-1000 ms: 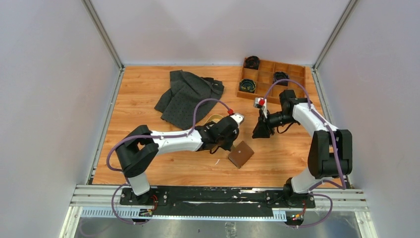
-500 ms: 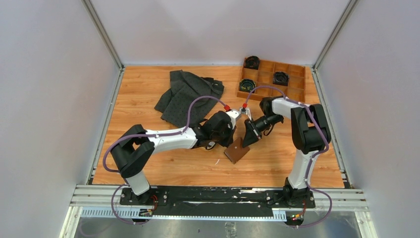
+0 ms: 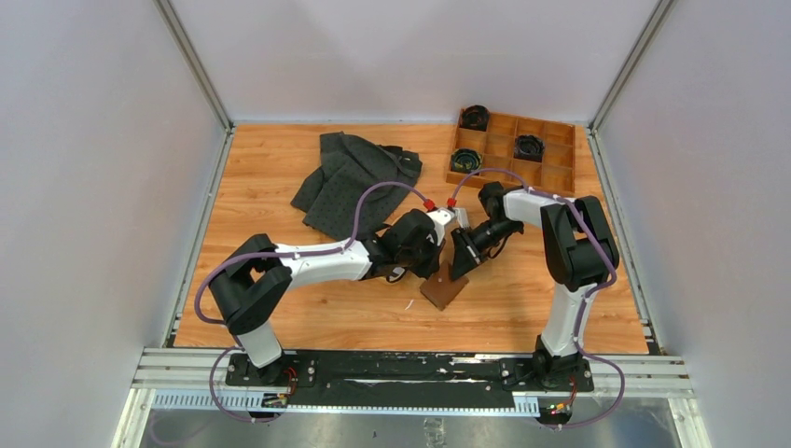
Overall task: Put the credit cards into the card holder
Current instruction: Close the card holder at the center of the board.
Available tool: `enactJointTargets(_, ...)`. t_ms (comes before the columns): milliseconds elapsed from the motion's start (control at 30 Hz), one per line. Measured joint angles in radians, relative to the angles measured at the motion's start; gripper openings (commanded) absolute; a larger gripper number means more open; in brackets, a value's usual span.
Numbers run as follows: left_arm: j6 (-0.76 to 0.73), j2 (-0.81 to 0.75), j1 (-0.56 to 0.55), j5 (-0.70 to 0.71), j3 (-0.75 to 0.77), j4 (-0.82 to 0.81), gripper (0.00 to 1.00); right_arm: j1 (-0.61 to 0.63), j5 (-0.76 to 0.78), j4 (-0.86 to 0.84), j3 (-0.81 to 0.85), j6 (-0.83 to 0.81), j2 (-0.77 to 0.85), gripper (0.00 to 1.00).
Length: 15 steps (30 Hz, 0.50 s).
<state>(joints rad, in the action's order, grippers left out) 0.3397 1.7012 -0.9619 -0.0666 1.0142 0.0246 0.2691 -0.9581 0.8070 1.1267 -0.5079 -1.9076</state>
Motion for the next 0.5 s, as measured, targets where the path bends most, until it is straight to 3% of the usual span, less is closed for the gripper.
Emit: enactJointTargets(500, 0.048, 0.061, 0.0, -0.069, 0.0, -0.043, 0.0, 0.014, 0.011, -0.026, 0.002, 0.13, -0.014, 0.19)
